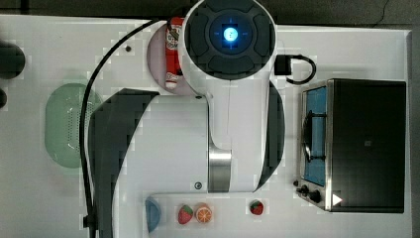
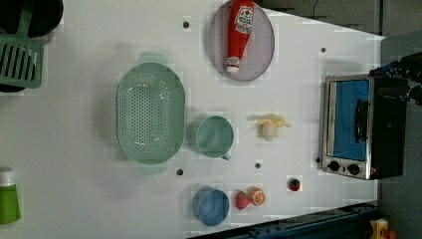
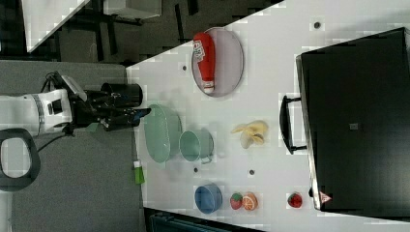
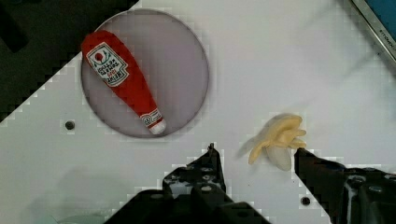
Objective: Pick Banana and place it in mug.
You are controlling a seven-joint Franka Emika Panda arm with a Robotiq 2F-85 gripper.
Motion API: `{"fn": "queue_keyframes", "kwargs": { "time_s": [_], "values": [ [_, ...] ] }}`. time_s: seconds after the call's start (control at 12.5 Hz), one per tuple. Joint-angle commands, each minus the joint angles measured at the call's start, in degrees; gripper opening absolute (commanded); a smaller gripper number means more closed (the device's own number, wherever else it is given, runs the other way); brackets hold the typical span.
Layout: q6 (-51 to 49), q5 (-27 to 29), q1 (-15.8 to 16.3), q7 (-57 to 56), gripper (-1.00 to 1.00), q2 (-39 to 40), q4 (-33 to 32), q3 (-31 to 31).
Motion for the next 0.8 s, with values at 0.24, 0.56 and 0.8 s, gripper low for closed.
{"fn": "queue_keyframes", "kwargs": {
  "time_s": [0.24,0.56,0.8],
  "values": [
    [-12.39,-1.56,-1.37,2.38,1.0,-18.25,-11.04,-4.41],
    [-7.79,-1.56,-1.15,2.01,1.0,-14.82,-17.18,-3.89],
    [2.82,-1.56,-1.03,0.86,1.0,-11.4,-23.85,-3.23]
  ]
}}
